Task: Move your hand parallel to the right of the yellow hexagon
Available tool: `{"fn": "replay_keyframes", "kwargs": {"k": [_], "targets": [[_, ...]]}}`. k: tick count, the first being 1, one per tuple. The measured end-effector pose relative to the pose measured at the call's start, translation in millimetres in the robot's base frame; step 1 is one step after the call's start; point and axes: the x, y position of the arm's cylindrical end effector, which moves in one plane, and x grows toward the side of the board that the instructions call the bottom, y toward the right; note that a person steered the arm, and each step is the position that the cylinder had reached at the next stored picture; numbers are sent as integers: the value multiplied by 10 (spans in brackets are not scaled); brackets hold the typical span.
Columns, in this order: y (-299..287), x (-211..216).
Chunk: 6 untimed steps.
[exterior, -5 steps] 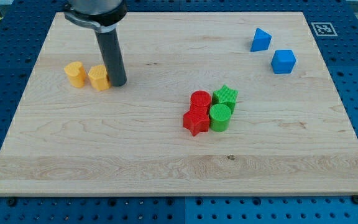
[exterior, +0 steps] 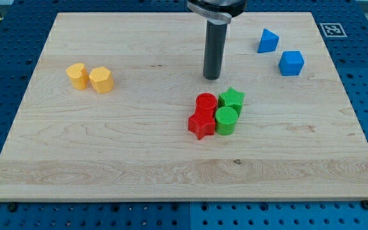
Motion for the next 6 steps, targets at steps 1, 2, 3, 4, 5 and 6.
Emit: {"fn": "replay_keyframes", "kwargs": {"k": [1, 2, 3, 4, 5, 6], "targets": [[0, 0], [12, 0], [12, 0], [12, 62], [12, 163], [13, 203]]}}
